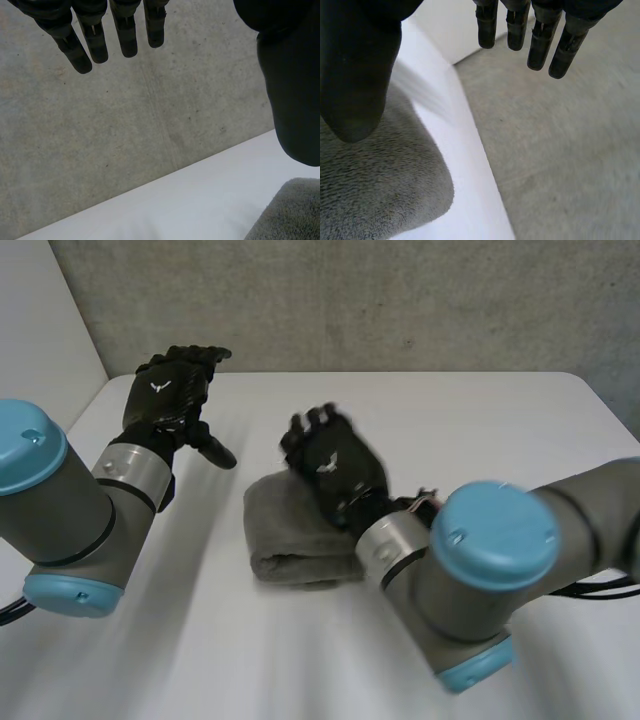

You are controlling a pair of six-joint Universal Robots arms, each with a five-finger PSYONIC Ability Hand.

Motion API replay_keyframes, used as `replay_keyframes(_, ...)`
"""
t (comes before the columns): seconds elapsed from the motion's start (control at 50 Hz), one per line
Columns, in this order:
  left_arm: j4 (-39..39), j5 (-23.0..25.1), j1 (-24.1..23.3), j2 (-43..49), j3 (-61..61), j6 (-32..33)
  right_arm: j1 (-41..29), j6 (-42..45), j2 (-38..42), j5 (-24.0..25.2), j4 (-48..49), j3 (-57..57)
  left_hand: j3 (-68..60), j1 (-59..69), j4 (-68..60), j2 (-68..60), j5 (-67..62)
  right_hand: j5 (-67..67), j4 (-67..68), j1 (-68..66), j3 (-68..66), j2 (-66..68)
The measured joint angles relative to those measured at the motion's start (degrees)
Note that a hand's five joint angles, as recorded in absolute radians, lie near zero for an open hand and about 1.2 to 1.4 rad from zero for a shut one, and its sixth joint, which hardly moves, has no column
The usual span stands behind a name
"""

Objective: Fold the towel.

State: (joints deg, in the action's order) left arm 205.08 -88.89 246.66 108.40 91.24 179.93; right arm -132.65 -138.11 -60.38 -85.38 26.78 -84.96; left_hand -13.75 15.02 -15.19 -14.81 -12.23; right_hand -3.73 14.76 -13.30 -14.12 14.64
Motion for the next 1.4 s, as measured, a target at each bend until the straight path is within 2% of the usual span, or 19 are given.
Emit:
replay_keyframes(0.06, 0.0, 0.0, -0.5, 0.3, -0.2, 0.1, 2.9, -9.3, -2.4, 0.2, -2.7, -0.1, 0.0, 0.0, 0.0, 0.0, 0.0, 0.0, 0.0, 0.0, 0.0, 0.0)
replay_keyframes(0.14, -0.1, 0.0, -1.6, 1.4, -0.3, 0.3, 6.1, -17.3, -3.4, 1.0, -8.2, 1.0, 0.0, 0.0, 0.0, 0.0, 0.0, 0.0, 0.0, 0.0, 0.0, 0.0)
replay_keyframes(0.24, -1.2, 0.0, -4.1, 4.1, -0.5, 0.7, 8.4, -22.9, -2.9, 2.6, -14.9, 3.1, 0.0, 0.0, 0.0, 0.0, 0.0, 0.0, 0.0, 0.0, 0.0, 0.0)
replay_keyframes(0.52, -11.3, -0.4, -7.4, 15.8, -3.9, 2.2, 9.1, -24.6, 6.6, 5.2, -24.3, 8.7, 0.0, 0.0, 0.0, 0.0, 0.0, 0.0, 0.0, 0.0, 0.0, 0.0)
replay_keyframes(0.68, -15.0, -0.3, -7.6, 16.5, -5.5, 2.6, 9.1, -24.6, 9.2, 5.0, -26.3, 9.9, 0.0, 0.0, 0.0, 0.0, 0.0, 0.0, 0.0, 0.2, 0.0, 0.0)
replay_keyframes(0.76, -15.8, -0.4, -7.5, 15.2, -6.3, 3.5, 9.3, -25.2, 7.0, 4.9, -26.1, 9.5, 0.0, 0.0, 0.0, 0.0, 0.0, 0.0, 0.0, 0.3, 0.0, 0.0)
replay_keyframes(0.88, -16.3, -0.4, -6.8, 10.2, -8.0, 4.6, 10.9, -28.9, -2.5, 4.0, -25.0, 8.2, 0.0, 0.0, 0.0, 0.0, 0.0, 0.0, 0.0, 0.3, 0.0, 0.0)
replay_keyframes(0.92, -17.0, -0.4, -6.3, 7.0, -8.9, 4.7, 12.3, -31.4, -7.7, 3.1, -24.6, 7.7, 0.0, 0.0, 0.0, 0.0, 0.0, 0.0, 0.0, 0.3, 0.0, 0.0)
replay_keyframes(1.08, -21.3, -1.4, -4.4, -4.5, -11.1, 4.4, 18.0, -36.1, -18.6, -2.0, -25.3, 7.9, 0.0, 0.0, 0.0, 0.0, -0.1, 0.0, 0.0, 0.3, 0.0, 0.0)
replay_keyframes(1.26, -28.6, -7.7, -3.5, -12.9, -14.2, 4.4, 21.8, -36.0, -21.7, -5.6, -31.2, 9.7, 0.0, 0.0, 0.0, 0.0, -0.1, 0.0, 0.0, 0.3, 0.0, 0.0)
replay_keyframes(1.4, -29.7, -9.2, -3.9, -14.0, -14.8, 4.4, 22.3, -35.8, -21.5, -5.8, -33.6, 10.4, 0.0, 0.0, 0.0, 0.0, -0.2, 0.0, 0.0, 0.3, 0.0, 0.0)
